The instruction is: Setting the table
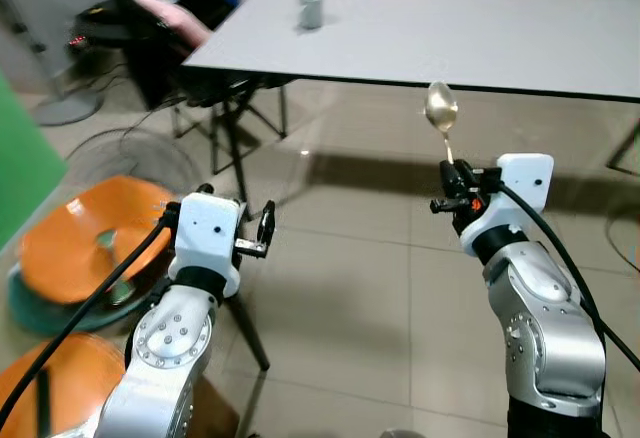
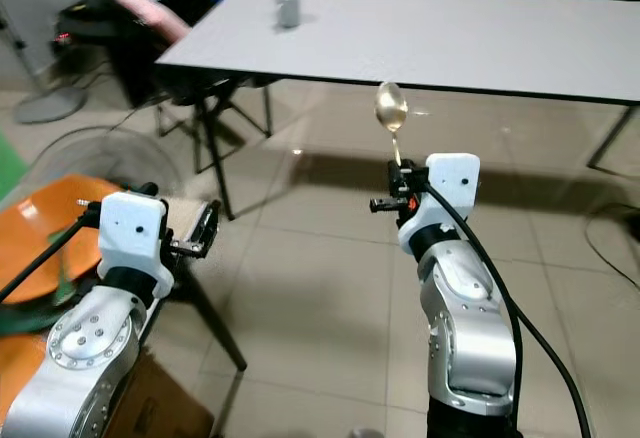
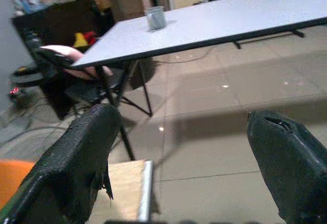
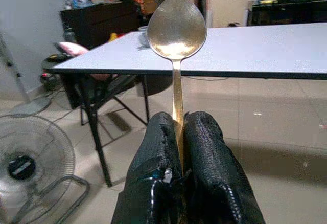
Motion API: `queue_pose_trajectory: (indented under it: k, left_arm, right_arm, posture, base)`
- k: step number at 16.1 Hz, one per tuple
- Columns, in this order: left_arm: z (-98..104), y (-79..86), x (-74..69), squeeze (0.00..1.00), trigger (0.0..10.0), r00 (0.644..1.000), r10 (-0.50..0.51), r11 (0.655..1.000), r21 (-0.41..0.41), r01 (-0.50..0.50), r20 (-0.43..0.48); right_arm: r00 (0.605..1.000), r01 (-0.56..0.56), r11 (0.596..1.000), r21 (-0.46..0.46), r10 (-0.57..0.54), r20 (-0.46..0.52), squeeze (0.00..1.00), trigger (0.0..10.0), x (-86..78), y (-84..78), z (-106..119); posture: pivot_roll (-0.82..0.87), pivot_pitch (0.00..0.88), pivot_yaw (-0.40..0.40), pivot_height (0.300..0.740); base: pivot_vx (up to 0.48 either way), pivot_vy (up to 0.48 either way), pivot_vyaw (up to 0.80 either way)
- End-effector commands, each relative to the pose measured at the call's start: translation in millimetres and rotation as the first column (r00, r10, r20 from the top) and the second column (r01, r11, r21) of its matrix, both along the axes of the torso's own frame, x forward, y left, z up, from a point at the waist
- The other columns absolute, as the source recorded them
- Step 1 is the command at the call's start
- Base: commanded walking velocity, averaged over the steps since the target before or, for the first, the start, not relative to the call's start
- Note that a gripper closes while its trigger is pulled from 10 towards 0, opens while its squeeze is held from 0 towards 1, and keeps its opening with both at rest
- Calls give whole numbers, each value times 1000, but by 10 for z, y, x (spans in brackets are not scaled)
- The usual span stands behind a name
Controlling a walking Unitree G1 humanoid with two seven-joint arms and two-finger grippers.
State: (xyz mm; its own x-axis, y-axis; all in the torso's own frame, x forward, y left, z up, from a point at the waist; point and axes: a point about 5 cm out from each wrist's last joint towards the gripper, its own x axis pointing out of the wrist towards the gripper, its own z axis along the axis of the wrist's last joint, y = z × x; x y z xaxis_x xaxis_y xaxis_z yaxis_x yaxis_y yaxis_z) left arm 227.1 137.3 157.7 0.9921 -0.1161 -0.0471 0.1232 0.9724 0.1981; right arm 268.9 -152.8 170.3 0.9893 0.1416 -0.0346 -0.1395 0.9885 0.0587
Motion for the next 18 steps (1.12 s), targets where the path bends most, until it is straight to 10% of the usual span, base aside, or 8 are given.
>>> queue_pose_trajectory:
  k: [1,7,18]
  left_arm:
    - [25,8,-14,0,10000,1000,-9,1000,3,9,9]
    - [51,-2,21,0,10000,1000,-21,1000,-2,21,19]
    - [114,181,78,0,10000,992,96,995,19,-98,83]
  right_arm:
    - [1000,10,1000,13,-10,-15,0,10000,-8,-18,-11]
    - [999,32,999,24,-32,-12,0,10000,-2,-52,-1]
    - [998,-59,998,4,59,22,0,10000,34,109,49]
  posture:
    - [-109,49,49,740]
    - [-117,47,67,740]
    - [-116,29,87,740]
  base:
    - [330,0,-656]
    - [357,0,-746]
    - [370,0,0]
